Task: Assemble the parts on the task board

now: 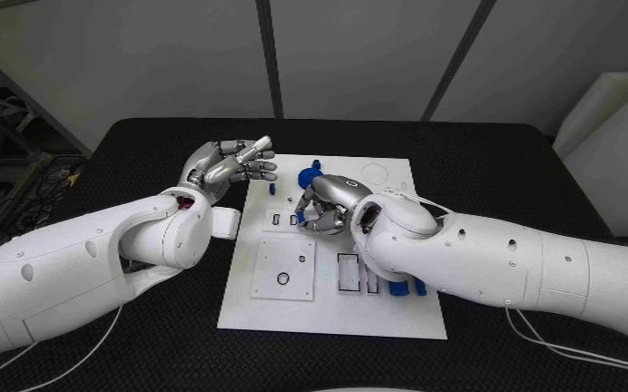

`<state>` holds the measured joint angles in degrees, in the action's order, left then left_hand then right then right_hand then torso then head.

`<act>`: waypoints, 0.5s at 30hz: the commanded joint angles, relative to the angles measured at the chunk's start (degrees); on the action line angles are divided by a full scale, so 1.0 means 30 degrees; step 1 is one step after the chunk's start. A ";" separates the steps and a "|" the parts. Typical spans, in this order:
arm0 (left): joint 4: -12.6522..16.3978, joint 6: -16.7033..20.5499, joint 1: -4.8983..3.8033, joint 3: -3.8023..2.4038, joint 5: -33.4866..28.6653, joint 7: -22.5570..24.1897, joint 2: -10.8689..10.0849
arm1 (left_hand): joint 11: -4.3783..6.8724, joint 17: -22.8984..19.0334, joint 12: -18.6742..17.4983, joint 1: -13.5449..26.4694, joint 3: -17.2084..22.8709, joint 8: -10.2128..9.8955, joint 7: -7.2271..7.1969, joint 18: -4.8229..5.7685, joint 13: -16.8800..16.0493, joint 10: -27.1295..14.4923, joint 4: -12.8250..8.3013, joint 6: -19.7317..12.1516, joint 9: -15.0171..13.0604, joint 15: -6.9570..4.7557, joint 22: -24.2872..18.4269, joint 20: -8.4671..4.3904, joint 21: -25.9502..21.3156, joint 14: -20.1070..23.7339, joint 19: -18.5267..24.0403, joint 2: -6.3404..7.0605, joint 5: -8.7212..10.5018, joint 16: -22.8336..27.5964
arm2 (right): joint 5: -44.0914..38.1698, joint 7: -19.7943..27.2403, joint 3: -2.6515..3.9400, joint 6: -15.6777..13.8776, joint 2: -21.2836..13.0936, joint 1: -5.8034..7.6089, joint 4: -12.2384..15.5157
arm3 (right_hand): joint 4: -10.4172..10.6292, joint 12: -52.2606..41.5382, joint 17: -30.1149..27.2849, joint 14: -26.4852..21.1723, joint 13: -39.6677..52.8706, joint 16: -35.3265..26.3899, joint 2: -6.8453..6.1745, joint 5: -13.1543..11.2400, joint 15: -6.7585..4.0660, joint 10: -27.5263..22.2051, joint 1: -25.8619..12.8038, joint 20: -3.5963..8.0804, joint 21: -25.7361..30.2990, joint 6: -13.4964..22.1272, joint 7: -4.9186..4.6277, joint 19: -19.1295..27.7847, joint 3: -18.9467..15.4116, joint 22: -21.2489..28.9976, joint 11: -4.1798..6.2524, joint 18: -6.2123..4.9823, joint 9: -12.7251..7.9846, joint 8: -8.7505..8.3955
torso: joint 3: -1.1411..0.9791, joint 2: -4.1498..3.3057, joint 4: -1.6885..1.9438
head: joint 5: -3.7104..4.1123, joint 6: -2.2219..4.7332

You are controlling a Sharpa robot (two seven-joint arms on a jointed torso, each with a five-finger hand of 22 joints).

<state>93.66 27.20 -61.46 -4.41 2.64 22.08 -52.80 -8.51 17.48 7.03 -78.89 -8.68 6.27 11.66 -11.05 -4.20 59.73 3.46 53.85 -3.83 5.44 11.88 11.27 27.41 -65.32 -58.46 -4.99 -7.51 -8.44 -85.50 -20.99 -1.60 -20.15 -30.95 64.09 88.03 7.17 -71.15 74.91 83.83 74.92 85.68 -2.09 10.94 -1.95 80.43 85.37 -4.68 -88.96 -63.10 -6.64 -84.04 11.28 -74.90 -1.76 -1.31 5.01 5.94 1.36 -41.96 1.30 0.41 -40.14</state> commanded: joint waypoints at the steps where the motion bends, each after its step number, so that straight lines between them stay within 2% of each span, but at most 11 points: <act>1: 0.0012 -0.0237 -0.0026 -0.0013 0.0035 0.0057 0.0034 | -0.0068 0.0037 0.0027 -0.0127 -0.0012 -0.0019 0.0035 0.0178 -0.0021 0.0130 -0.0091 0.0080 -0.0010 0.0028 0.0023 -0.0005 0.0124 -0.0168 -0.0119 -0.0087 0.0043 0.0087 | -0.0289 -0.0592 -0.0093 0.0268 -0.0070 -0.0100 0.0007 | 0.0006 0.0067 0.2991 0.1586 -0.0359 -0.0005 0.0028 0.0175 -0.0016 -0.0132 -0.0138 0.0056 -0.0078 -0.0015 -0.0029 -0.1539 0.0162 -0.4505 -0.0032 0.0293 0.0017 0.0030 | -0.0005 -0.0012 -0.0019 | 0.0003 -0.0006; 15: 0.0003 -0.0270 -0.0026 -0.0013 0.0035 0.0007 0.0043 | -0.0069 0.0037 0.0026 -0.0127 -0.0012 -0.0020 0.0036 0.0179 -0.0021 0.0129 -0.0092 0.0079 -0.0010 0.0028 0.0023 -0.0005 0.0124 -0.0168 -0.0119 -0.0087 0.0043 0.0088 | -0.0320 -0.0724 -0.0093 0.0350 -0.0115 -0.0114 0.0058 | 0.0016 0.0108 0.2980 0.1584 -0.0382 -0.0017 -0.0097 0.0269 -0.0011 -0.0147 -0.0295 0.0047 -0.0072 -0.0032 -0.0039 -0.1531 0.0201 -0.4496 -0.0040 0.0290 0.0016 0.0036 | 0.0007 0.0005 0.0000 | 0.0013 -0.0044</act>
<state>93.62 27.15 -61.46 -4.41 2.63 21.99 -52.73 -8.51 17.54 7.03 -78.89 -8.68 6.27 11.66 -11.05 -4.20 59.73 3.47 53.85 -3.82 5.44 11.88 11.27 27.41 -65.31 -58.46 -4.99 -7.51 -8.44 -86.15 -21.73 -1.63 -20.45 -31.15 63.97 88.45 7.20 -71.15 74.91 83.83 74.51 85.68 -2.43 11.54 -1.94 80.33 85.04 -4.68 -88.96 -62.76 -6.73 -84.04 11.62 -74.90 -1.85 -1.31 4.99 5.80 1.36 -41.96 1.27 0.43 -40.25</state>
